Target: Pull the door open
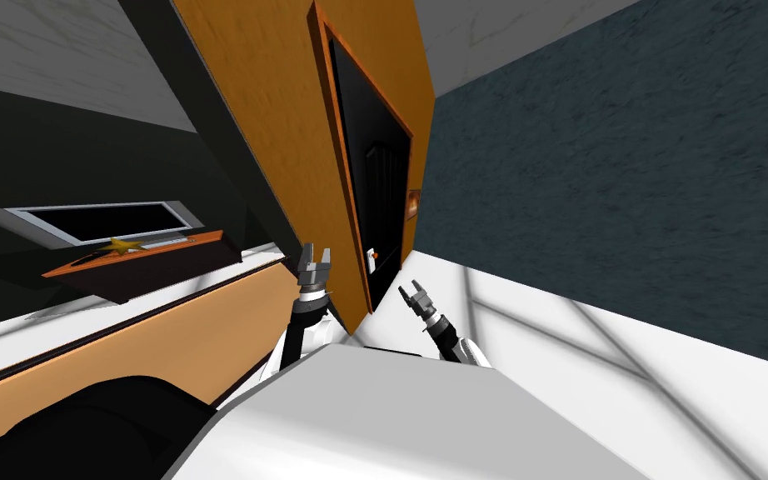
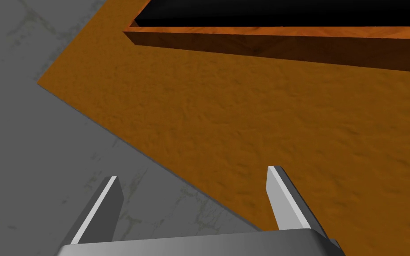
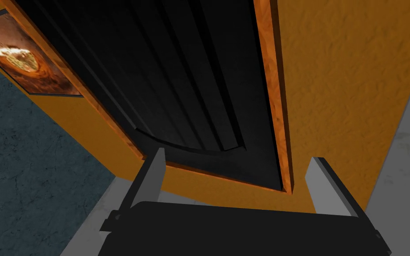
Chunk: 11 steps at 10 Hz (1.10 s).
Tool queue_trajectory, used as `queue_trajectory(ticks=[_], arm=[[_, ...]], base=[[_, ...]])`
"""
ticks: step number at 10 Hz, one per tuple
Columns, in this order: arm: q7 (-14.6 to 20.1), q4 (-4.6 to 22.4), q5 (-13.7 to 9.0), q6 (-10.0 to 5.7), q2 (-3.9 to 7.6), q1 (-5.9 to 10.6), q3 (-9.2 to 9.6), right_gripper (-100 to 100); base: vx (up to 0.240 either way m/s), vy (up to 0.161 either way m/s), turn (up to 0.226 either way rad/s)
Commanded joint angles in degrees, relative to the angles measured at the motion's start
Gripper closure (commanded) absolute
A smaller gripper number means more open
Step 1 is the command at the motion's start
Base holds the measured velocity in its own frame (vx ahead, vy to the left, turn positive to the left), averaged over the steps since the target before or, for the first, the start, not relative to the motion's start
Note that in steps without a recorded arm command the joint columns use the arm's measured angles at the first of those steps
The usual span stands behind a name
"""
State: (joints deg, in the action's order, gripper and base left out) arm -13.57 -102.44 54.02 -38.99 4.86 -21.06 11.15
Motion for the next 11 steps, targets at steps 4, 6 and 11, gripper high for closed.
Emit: queue_trajectory(ticks=[4,6,11], arm=[[-1.94,2.89,5.47,-2.23,-0.69,0.52,1.51,-100],[-2.54,3.84,7.40,-2.90,-0.97,0.73,2.07,-100],[-4.51,6.91,13.64,-5.09,-2.20,1.43,3.89,-100]], base=[[0.126,-0.029,0.005],[0.107,-0.021,0.005],[0.112,-0.016,0.008]])
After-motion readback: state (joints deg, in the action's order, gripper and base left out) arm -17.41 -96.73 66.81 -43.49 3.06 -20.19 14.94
